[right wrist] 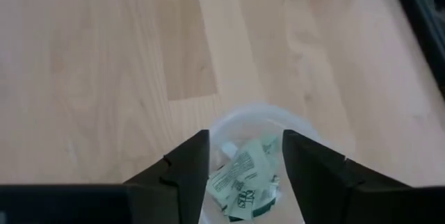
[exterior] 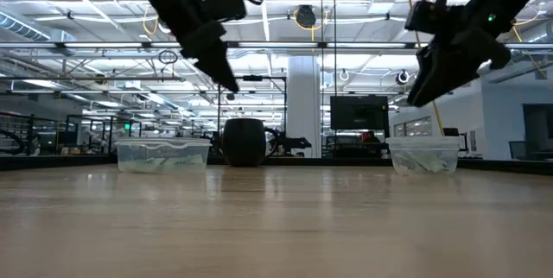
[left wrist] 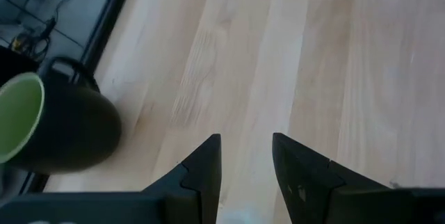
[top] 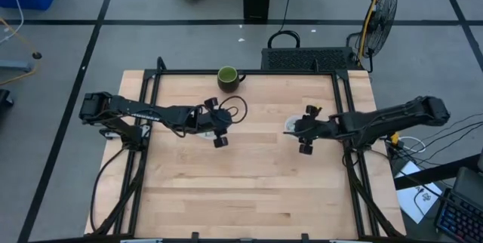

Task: Pick and place Stevia / Truvia into bins
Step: Return to Home Position

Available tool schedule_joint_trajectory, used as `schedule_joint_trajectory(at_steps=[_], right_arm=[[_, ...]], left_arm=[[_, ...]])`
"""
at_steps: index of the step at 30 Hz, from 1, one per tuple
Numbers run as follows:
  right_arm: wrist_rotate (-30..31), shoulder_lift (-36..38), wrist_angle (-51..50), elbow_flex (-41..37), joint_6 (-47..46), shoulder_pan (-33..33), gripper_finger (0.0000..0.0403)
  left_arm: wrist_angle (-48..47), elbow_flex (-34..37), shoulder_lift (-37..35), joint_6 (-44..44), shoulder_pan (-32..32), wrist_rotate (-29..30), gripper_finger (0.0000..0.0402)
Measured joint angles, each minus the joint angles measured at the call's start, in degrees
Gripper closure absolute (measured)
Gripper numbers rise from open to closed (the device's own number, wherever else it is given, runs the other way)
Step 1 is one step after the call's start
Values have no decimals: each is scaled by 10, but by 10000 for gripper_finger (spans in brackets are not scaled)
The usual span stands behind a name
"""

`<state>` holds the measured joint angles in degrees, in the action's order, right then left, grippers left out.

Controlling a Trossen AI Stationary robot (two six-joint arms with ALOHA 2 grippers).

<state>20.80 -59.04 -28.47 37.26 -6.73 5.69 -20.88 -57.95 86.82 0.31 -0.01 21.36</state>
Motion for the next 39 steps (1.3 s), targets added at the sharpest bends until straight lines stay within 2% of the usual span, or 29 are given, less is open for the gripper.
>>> schedule_joint_trajectory(at_steps=[5,11,18,23,27,31,33,36,39], right_arm=[[0,80,-41,5,9,0,235],[2,192,-126,31,26,0,236],[3,279,-133,20,15,-1,236],[0,336,-126,20,-20,-1,236],[-26,371,-68,15,-39,-1,236],[-111,400,63,-27,24,-1,236],[-167,417,146,-64,48,-1,236],[-244,440,281,-133,75,-1,236],[-243,468,346,-189,73,-3,236]], left_arm=[[-113,1,-54,49,0,43,266],[-299,0,-178,160,0,71,266],[-381,0,-325,186,2,72,266],[-439,7,-428,254,9,73,266],[-406,54,-508,270,19,77,266],[-304,144,-586,251,28,76,266],[-210,200,-621,223,32,57,266],[-82,277,-663,158,39,-5,266],[-17,319,-699,120,39,-28,266]])
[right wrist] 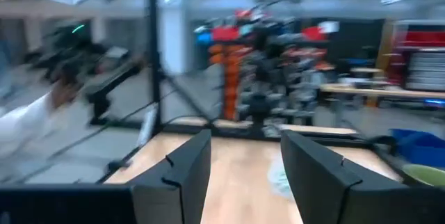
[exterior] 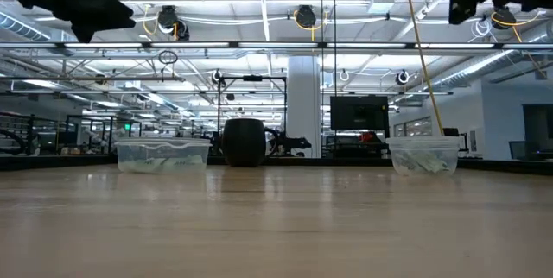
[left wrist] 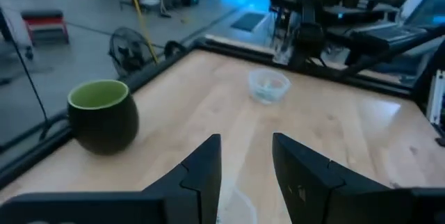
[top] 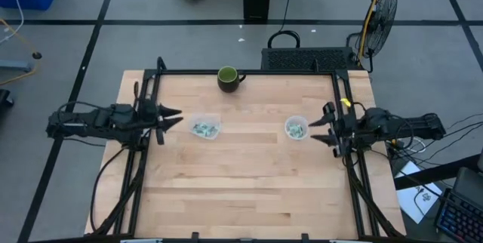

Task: Pick and place Stevia / Truvia into bins
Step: Return to Home Position

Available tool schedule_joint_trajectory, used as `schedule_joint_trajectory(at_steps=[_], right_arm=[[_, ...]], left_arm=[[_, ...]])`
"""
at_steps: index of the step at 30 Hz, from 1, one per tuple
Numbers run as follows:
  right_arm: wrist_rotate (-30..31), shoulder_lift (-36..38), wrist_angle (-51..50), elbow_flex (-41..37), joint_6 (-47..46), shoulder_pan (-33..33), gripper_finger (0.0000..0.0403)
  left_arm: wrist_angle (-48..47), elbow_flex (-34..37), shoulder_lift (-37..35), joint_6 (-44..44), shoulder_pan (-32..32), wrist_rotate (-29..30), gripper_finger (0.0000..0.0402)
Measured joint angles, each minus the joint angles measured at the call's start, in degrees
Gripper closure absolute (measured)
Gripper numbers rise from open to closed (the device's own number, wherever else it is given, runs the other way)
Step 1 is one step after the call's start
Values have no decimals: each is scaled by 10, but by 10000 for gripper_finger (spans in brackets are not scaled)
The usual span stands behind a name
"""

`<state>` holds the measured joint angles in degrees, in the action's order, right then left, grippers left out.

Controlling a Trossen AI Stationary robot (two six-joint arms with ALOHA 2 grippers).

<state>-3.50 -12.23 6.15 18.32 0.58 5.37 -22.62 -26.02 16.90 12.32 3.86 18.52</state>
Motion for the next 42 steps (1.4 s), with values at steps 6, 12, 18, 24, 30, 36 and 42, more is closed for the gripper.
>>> schedule_joint_trajectory(at_steps=[6,12,18,24,30,36,42], right_arm=[[41,67,15,-41,-67,-9,236],[19,112,55,-89,-64,-9,236],[19,122,98,-128,-61,-9,236],[20,121,122,-150,-58,-9,236],[22,122,152,-172,-58,-9,236],[22,122,163,-173,-47,-9,236],[22,122,164,-174,-42,-9,236]], left_arm=[[-14,24,-73,2,-6,21,266],[-15,40,-143,-16,-6,10,266],[-26,55,-167,-13,-6,2,266],[-14,52,-167,-25,-6,-5,266],[-4,55,-167,-31,-6,-15,266],[121,121,-166,-77,-6,-69,266],[277,220,-166,-106,-6,-95,266]])
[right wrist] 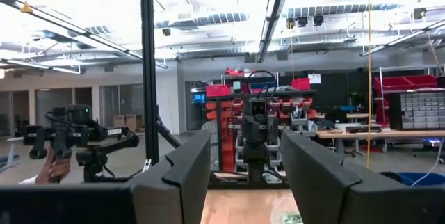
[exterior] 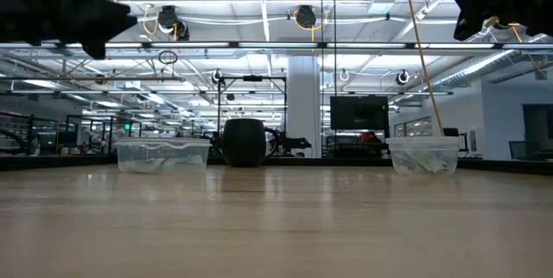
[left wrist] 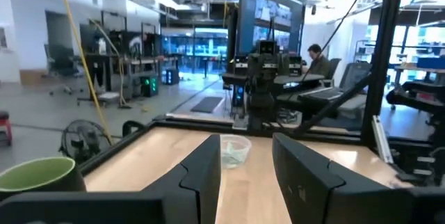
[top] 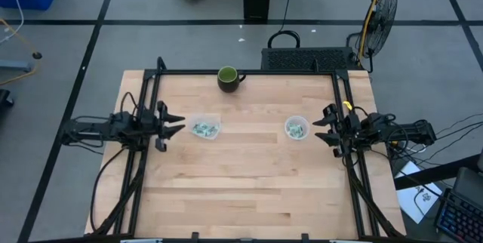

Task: Pick and place Stevia / Truvia into bins
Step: Return to Home Position

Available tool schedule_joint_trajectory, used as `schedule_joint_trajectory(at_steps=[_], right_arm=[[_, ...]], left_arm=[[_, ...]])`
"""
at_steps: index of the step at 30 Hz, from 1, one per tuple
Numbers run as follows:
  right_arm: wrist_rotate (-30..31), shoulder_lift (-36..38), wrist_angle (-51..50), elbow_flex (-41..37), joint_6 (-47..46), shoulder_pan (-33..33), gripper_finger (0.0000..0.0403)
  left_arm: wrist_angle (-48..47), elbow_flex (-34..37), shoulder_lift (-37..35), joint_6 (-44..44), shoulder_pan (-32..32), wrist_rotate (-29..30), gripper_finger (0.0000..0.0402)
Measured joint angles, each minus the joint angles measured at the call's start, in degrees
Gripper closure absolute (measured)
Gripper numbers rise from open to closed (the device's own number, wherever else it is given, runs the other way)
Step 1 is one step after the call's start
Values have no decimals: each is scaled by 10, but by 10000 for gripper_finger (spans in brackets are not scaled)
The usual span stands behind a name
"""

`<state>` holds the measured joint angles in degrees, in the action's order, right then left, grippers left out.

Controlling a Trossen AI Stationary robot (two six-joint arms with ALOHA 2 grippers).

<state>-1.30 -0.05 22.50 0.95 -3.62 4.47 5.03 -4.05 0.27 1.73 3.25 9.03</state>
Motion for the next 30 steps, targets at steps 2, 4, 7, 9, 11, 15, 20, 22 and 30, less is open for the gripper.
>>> schedule_joint_trajectory(at_steps=[2,4,7,9,11,15,20,22,30], right_arm=[[0,0,-1,0,0,0,236],[0,0,-9,0,2,0,236],[0,-1,-23,-1,5,0,236],[0,-1,-29,-1,5,0,236],[0,-1,-33,-1,5,0,236],[0,-1,-48,-1,5,0,236],[0,-1,-76,-1,5,0,236],[0,-1,-89,-1,5,0,236],[-1,-1,-95,-1,-1,0,236]], left_arm=[[26,22,0,-8,0,0,266],[39,34,0,-13,0,0,266],[32,35,0,-11,0,4,266],[26,35,0,-5,0,4,266],[22,35,0,-3,0,5,266],[-10,35,0,-12,0,12,266],[-23,34,1,7,0,34,266],[-24,34,1,7,0,30,266],[-22,34,1,-58,0,30,266]])
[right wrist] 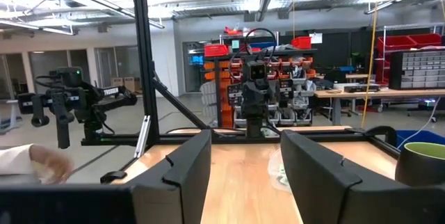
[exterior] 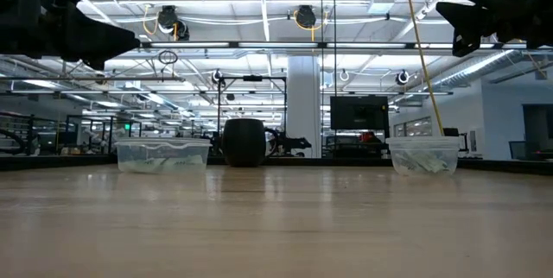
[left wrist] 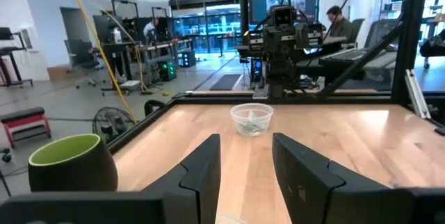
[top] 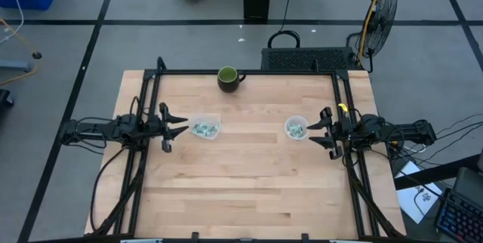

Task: Pick and place Stevia / Truvia into bins
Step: Return to Home Position

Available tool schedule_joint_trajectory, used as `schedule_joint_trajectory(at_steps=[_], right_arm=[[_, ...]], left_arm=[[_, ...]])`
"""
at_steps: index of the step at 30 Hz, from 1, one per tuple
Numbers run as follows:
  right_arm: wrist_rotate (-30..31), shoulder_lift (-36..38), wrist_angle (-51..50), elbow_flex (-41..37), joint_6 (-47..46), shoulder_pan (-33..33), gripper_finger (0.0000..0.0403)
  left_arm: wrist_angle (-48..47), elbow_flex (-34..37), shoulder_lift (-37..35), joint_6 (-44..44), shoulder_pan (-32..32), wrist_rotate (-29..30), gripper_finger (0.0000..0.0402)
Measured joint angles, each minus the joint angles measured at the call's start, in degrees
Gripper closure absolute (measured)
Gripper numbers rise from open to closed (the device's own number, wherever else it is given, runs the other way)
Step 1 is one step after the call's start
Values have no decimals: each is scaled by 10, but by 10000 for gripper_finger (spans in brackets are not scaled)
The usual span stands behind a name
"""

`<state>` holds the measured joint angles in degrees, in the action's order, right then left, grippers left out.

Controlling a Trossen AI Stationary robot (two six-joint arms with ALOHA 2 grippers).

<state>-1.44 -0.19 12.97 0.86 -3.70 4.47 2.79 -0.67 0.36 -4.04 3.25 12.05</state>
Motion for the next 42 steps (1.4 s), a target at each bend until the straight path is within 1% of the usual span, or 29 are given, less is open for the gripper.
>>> schedule_joint_trajectory(at_steps=[6,42], right_arm=[[-1,0,0,0,-1,0,236],[-1,0,0,0,-1,0,236]], left_arm=[[10,0,0,16,0,2,266],[14,0,0,16,0,1,266]])
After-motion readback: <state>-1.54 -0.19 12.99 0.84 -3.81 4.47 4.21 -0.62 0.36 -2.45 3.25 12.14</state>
